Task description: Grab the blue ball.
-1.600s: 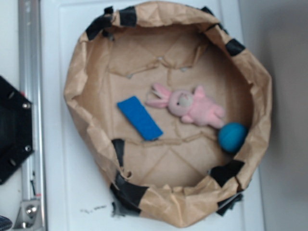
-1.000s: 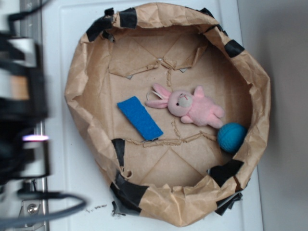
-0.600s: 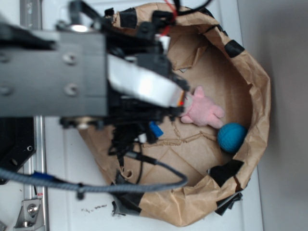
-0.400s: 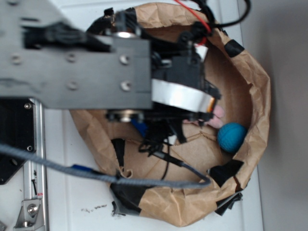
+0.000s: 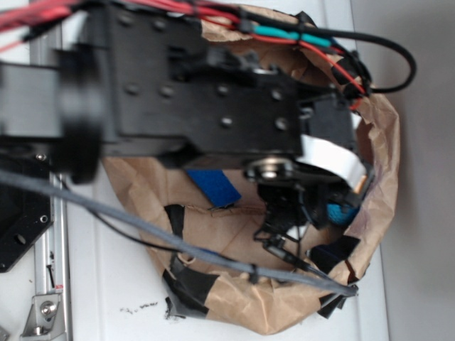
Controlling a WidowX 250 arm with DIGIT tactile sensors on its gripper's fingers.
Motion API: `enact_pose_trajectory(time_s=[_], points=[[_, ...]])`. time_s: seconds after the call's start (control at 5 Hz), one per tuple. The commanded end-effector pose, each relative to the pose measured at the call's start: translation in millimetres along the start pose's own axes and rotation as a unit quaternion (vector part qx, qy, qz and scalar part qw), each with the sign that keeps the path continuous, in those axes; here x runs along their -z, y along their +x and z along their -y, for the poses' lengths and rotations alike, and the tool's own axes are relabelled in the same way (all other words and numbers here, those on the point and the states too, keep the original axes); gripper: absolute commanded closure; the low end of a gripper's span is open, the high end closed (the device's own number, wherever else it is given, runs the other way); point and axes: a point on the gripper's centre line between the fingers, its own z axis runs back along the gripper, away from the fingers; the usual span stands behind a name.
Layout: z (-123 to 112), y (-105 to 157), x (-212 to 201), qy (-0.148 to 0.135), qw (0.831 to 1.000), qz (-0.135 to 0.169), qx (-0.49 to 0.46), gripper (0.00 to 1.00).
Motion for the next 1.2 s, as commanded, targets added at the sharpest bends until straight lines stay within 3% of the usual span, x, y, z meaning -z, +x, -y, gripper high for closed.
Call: enact_pose_trajectory(time_s=[0.0,0.2,0.4,0.6,0.8,1.0], points=[[10.7,49.4,30.8,-0.012,1.0,0.006,0.015,0.0],[18.2,42.2,48.0,-0.006,0.999,-0.034,0.007,1.0],[25.3,27.1,49.5,0.006,0.998,-0.064,-0.003,1.0],[28.5,14.8,21.7,0.069,0.994,-0.084,0.002,1.0],[20.4,6.0,-27.5,0.087,0.994,-0.059,-0.023,1.0],[9.6,-4.8,-78.2,0.083,0.989,-0.09,-0.077,1.0]])
